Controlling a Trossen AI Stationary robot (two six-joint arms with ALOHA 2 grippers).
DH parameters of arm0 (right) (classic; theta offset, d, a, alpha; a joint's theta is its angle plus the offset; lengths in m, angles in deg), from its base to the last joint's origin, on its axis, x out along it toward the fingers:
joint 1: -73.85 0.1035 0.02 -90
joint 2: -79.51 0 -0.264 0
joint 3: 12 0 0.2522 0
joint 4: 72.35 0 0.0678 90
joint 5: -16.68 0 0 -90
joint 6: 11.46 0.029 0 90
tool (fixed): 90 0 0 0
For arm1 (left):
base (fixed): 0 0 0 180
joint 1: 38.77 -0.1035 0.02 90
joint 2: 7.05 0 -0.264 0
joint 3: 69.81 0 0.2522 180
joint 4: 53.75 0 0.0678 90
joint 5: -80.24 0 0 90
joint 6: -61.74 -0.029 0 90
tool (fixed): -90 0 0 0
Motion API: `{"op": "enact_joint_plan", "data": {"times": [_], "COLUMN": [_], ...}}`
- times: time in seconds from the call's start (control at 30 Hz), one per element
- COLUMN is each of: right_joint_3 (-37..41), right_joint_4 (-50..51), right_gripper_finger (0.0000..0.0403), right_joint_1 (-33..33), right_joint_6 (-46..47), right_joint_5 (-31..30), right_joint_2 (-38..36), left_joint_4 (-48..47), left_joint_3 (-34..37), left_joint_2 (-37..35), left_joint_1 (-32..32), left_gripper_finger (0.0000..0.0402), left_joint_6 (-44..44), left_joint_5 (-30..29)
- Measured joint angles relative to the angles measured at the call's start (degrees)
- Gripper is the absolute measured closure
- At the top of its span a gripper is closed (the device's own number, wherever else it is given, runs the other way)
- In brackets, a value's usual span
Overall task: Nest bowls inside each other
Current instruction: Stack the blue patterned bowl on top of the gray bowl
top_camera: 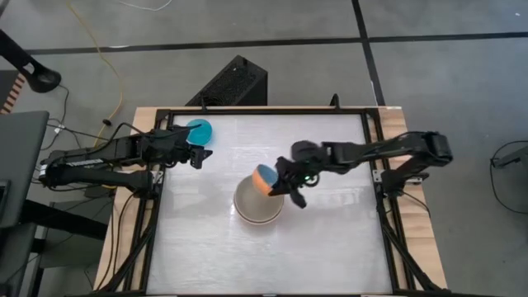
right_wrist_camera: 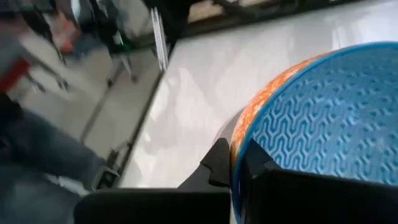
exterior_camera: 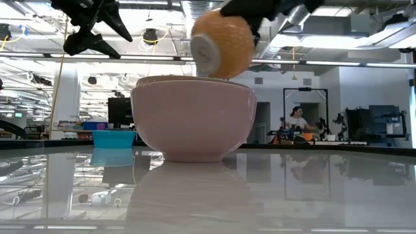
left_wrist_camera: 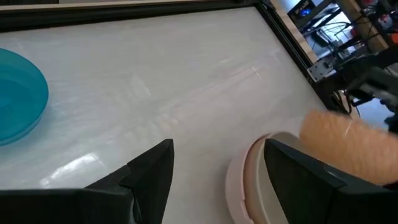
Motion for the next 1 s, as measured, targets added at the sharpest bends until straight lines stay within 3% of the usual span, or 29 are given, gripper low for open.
{"op": "enact_joint_plan", "data": {"times": [0.4, 0.63, 1.0], "right_joint_3": [-29.06, -36.56, -36.61], "right_joint_4": [38.78, 40.37, 41.74], "right_gripper_finger": [0.0403, 0.0403, 0.0403], "right_joint_1": [3.84, 6.05, 7.55], "right_joint_6": [-20.93, -22.38, -20.65], "right_joint_5": [-10.08, -9.92, -8.89], "right_joint_2": [22.02, 25.24, 25.18], "left_joint_4": [0.0, -0.24, -0.17], "left_joint_3": [0.0, 0.0, 0.0], "left_joint_2": [0.01, 0.0, -0.01], "left_joint_1": [0.0, 0.0, 0.0], "left_gripper_finger": [0.0164, 0.0164, 0.0164], "left_joint_6": [0.63, 0.39, -0.26], "left_joint_5": [0.61, 0.92, 0.2]}}
